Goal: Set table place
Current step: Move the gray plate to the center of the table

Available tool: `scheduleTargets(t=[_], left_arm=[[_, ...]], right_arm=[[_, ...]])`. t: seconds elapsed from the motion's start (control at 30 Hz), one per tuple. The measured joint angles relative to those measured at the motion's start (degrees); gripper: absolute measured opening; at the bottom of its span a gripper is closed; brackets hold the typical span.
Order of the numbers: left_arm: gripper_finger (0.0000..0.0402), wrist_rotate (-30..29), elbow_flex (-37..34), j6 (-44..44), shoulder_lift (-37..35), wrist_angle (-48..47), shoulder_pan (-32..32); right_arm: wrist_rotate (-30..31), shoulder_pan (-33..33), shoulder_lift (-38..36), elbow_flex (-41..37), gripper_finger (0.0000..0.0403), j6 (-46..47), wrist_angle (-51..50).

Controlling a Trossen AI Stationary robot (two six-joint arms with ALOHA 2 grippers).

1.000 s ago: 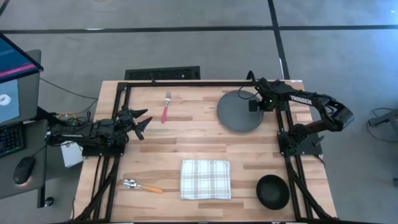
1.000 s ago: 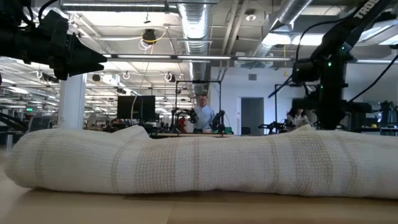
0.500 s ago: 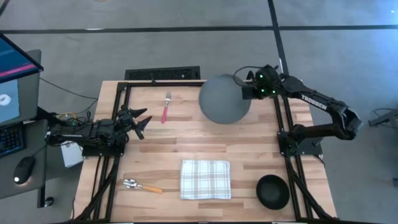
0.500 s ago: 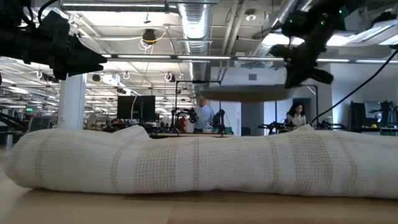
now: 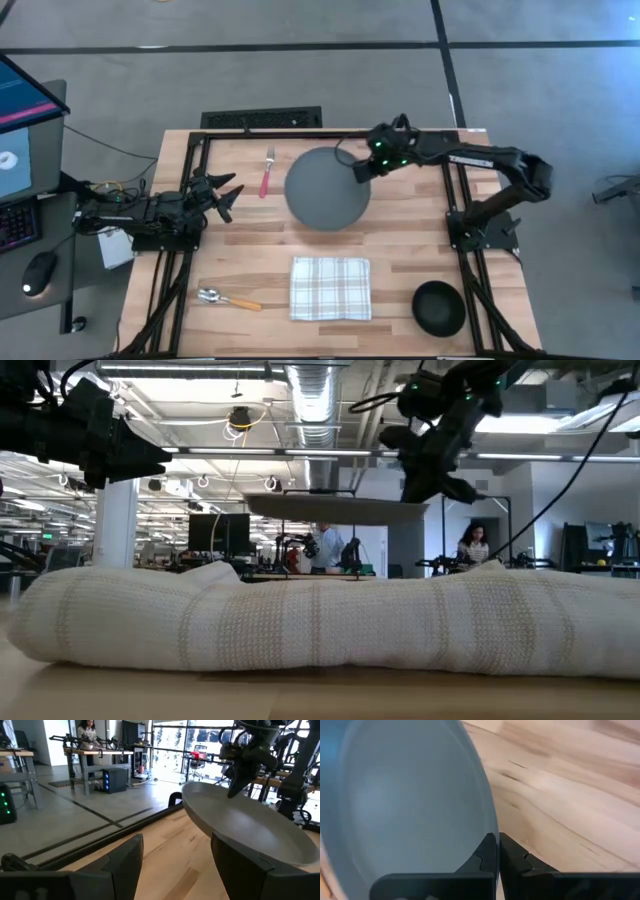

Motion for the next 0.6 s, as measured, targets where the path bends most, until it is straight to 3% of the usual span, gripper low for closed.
scheduleTargets(t=[0.6], left_arm=[[0.0224, 0.5, 0.0, -0.5, 0.0, 0.0, 0.0]], right_arm=[[-4.6, 0.8, 15.6, 0.1, 0.0022, 0.0, 2.1]])
